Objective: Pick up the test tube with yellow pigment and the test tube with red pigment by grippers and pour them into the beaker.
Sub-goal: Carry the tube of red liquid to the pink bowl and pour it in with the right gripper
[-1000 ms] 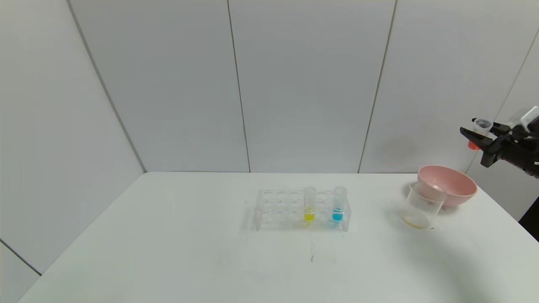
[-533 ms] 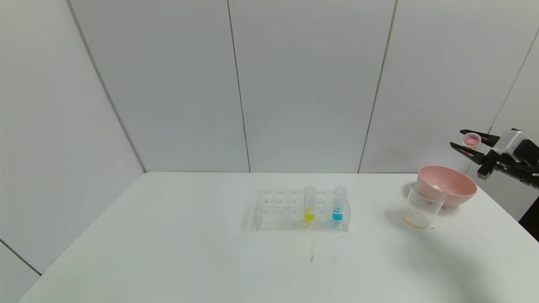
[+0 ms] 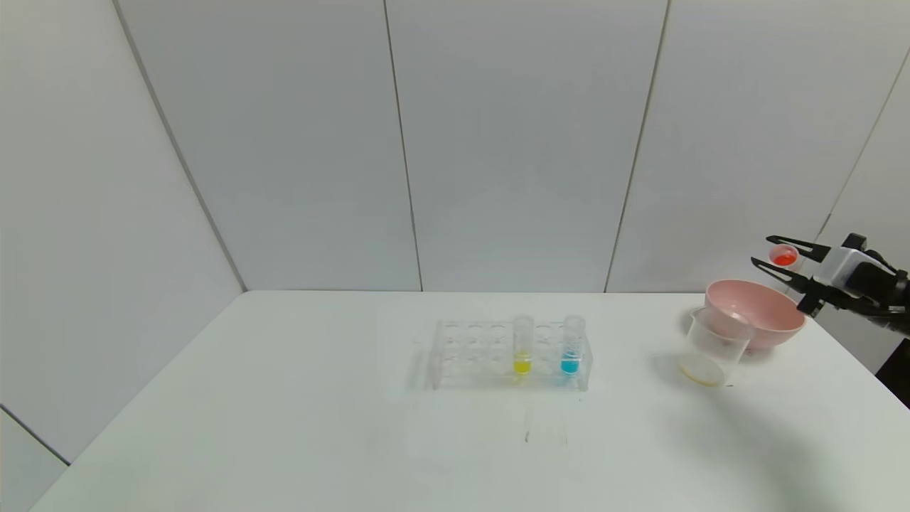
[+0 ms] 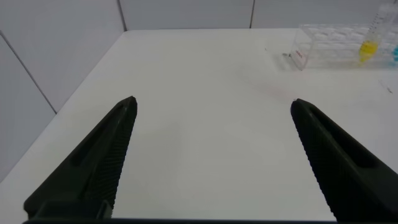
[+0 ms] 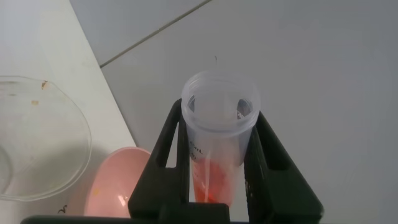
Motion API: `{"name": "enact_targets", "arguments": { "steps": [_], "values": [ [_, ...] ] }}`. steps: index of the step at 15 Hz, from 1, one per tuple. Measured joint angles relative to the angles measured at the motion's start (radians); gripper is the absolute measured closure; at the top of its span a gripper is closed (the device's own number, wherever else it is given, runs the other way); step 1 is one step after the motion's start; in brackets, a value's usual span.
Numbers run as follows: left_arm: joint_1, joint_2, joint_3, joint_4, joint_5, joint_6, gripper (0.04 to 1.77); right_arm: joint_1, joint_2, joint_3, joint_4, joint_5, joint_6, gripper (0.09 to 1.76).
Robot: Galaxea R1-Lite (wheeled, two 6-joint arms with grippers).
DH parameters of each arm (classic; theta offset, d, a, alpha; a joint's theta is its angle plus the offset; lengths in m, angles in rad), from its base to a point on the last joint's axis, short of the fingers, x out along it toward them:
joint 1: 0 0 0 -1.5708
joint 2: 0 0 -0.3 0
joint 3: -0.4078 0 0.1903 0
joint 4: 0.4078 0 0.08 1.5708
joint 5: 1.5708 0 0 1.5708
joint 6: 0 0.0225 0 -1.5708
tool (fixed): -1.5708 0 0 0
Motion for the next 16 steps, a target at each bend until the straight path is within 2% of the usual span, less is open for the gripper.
{"name": "enact_targets", "arguments": {
  "steps": [4,16],
  "values": [
    [0.0,0.0,0.0,0.0,0.0,0.0,0.05,0.01,0.009,0.0,-0.004,-0.001,-0.116,1.29],
    [0.0,0.0,0.0,0.0,0.0,0.0,0.05,0.011,0.011,0.029,-0.006,-0.031,-0.338,1.29]
  ]
}}
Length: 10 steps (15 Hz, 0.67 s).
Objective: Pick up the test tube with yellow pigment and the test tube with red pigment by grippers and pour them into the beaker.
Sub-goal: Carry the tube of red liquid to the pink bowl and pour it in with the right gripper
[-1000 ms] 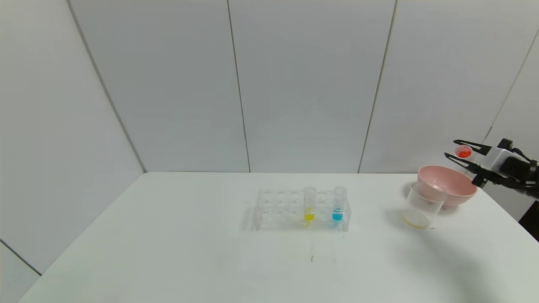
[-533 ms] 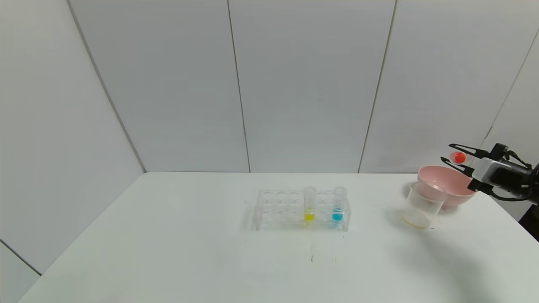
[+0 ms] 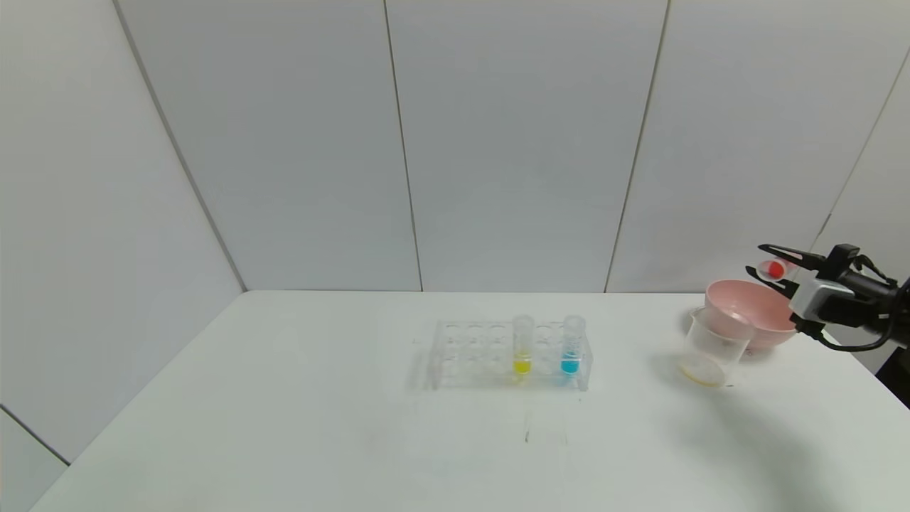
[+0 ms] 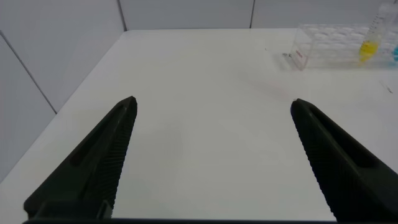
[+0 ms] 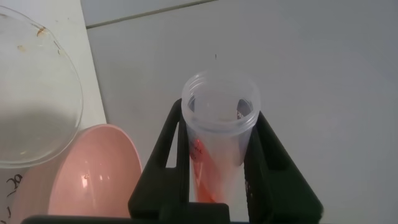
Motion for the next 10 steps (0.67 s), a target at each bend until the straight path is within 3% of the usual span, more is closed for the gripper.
{"name": "enact_targets", "arguments": {
  "steps": [10],
  "values": [
    [0.0,0.0,0.0,0.0,0.0,0.0,0.05,0.018,0.002,0.002,0.0,-0.027,-0.144,1.29]
  ]
}}
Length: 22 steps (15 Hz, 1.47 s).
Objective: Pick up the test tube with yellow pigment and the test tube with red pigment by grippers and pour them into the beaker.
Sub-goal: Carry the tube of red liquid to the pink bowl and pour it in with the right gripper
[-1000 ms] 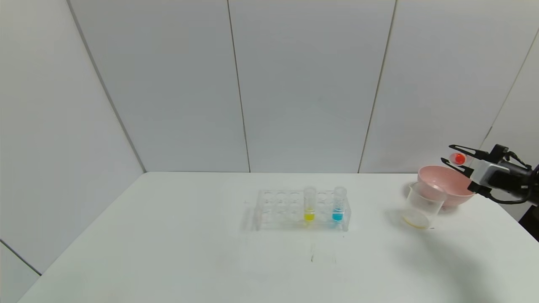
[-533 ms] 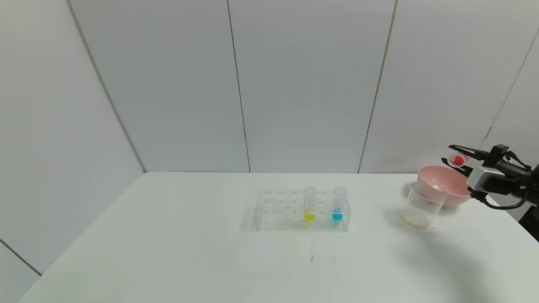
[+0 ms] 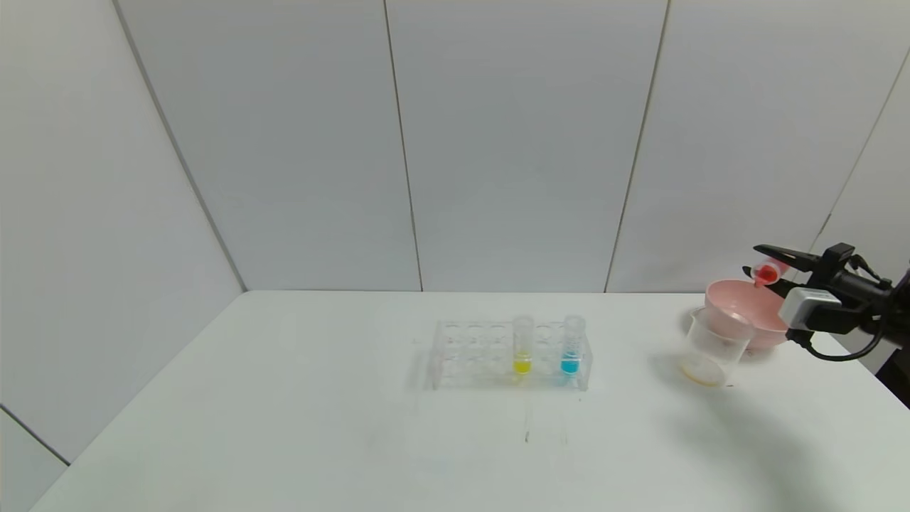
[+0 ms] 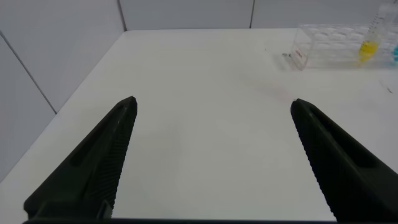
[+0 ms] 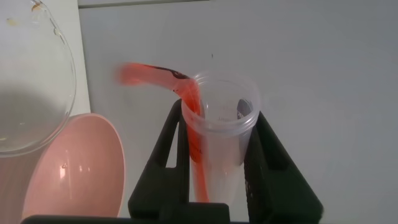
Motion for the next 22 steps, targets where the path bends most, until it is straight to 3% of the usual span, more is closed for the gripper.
{"name": "enact_targets", "arguments": {
  "steps": [22],
  "values": [
    [0.0,0.0,0.0,0.0,0.0,0.0,0.05,-0.005,0.002,0.005,-0.032,-0.082,-0.153,1.29]
  ]
}}
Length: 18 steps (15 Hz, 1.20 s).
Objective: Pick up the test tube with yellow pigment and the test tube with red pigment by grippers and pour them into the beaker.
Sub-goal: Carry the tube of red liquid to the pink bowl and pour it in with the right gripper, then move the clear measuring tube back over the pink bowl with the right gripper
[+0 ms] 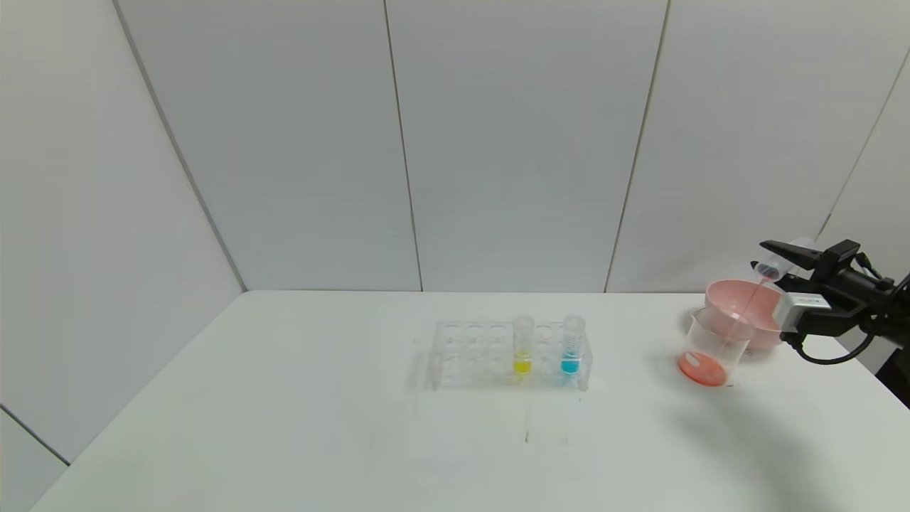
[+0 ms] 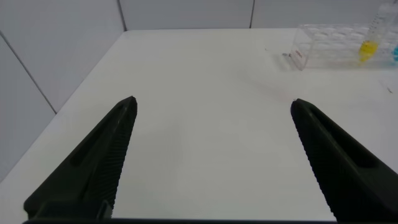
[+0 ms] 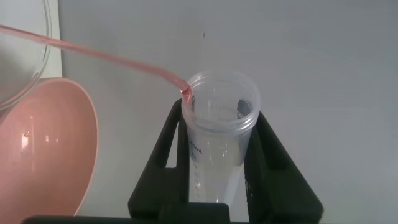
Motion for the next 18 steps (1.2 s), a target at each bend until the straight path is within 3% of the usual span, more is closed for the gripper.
{"name": "enact_targets", "arguments": {
  "steps": [7,9,11,15,18],
  "values": [
    [0.0,0.0,0.0,0.0,0.0,0.0,0.05,0.005,0.0,-0.003,-0.01,-0.003,-0.01,1.29],
    [0.0,0.0,0.0,0.0,0.0,0.0,0.05,0.009,0.0,-0.011,0.009,-0.051,0.024,1.29],
    [0.0,0.0,0.0,0.0,0.0,0.0,0.05,0.027,-0.004,-0.059,0.088,-0.107,0.184,1.29],
    [0.0,0.0,0.0,0.0,0.0,0.0,0.05,0.076,-0.009,-0.227,0.291,-0.304,0.717,1.29],
    [0.0,0.0,0.0,0.0,0.0,0.0,0.05,0.084,-0.008,-0.259,0.341,-0.387,1.09,1.29]
  ]
}}
